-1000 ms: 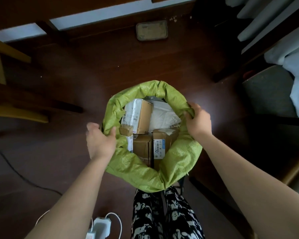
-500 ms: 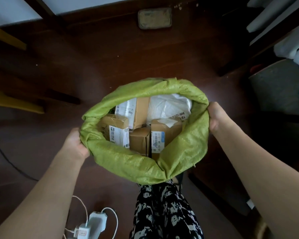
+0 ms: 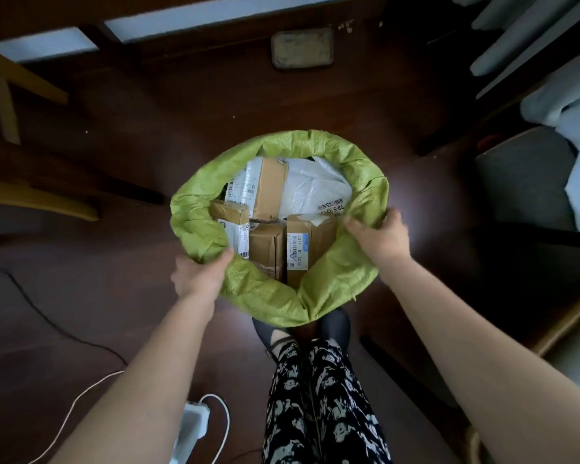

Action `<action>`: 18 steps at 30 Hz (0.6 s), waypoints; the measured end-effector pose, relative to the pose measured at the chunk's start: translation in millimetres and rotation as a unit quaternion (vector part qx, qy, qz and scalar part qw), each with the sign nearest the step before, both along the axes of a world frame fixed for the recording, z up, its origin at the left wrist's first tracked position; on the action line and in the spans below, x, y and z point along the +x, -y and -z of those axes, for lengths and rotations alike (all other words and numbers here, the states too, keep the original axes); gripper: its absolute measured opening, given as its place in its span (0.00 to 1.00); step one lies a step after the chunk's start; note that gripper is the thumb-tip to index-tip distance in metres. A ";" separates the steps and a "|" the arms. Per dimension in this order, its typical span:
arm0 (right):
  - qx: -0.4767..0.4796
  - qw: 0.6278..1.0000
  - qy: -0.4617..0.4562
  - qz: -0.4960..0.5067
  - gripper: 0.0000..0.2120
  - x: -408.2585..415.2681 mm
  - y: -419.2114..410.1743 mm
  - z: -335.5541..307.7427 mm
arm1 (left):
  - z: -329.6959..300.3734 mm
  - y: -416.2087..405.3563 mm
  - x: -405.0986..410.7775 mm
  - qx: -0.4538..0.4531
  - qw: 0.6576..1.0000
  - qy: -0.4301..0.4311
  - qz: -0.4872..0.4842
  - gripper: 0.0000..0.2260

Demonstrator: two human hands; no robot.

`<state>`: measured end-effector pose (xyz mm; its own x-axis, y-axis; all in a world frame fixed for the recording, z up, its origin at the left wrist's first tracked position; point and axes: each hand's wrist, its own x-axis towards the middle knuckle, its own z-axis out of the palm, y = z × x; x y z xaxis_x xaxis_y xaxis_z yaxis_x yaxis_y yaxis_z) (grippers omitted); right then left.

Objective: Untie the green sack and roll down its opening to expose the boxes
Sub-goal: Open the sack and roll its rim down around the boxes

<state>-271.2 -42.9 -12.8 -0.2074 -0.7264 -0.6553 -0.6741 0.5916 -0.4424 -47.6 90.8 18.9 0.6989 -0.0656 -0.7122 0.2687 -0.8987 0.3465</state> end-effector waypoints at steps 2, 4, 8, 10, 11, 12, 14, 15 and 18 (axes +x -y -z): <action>0.065 0.994 -0.076 -0.044 0.36 -3.4 -13.3 -5.5 | 1.6 -6.1 -14.3 0.036 0.999 -0.001 0.006 0.37; 0.106 0.992 -0.074 -0.001 0.32 -10.3 -22.6 -2.3 | 2.2 -9.9 -23.8 0.065 0.997 0.022 -0.030 0.37; 0.124 0.984 0.039 0.118 0.18 -19.8 -29.5 1.7 | 13.1 -23.0 -24.9 0.045 0.990 0.038 -0.131 0.26; 0.150 0.958 0.113 0.219 0.13 -22.8 -29.0 6.1 | 11.4 -24.4 -25.6 0.010 0.980 -0.002 -0.197 0.19; 0.166 0.935 0.158 0.272 0.12 -24.2 -29.0 11.1 | 9.7 -22.4 -26.6 -0.013 0.969 -0.034 -0.246 0.17; 0.178 0.909 0.199 0.319 0.13 -24.9 -29.2 17.2 | 8.5 -19.7 -27.5 -0.033 0.953 -0.063 -0.295 0.17; 0.196 0.865 0.246 0.391 0.16 -26.0 -30.2 27.4 | 4.4 -12.5 -25.7 -0.073 0.921 -0.108 -0.366 0.17; 0.200 0.852 0.253 0.412 0.17 -25.7 -29.4 31.4 | 4.9 -10.7 -22.7 -0.095 0.906 -0.125 -0.392 0.18; 0.207 0.838 0.254 0.435 0.18 -23.3 -24.7 40.6 | 13.7 -14.9 -11.8 -0.118 0.881 -0.131 -0.438 0.18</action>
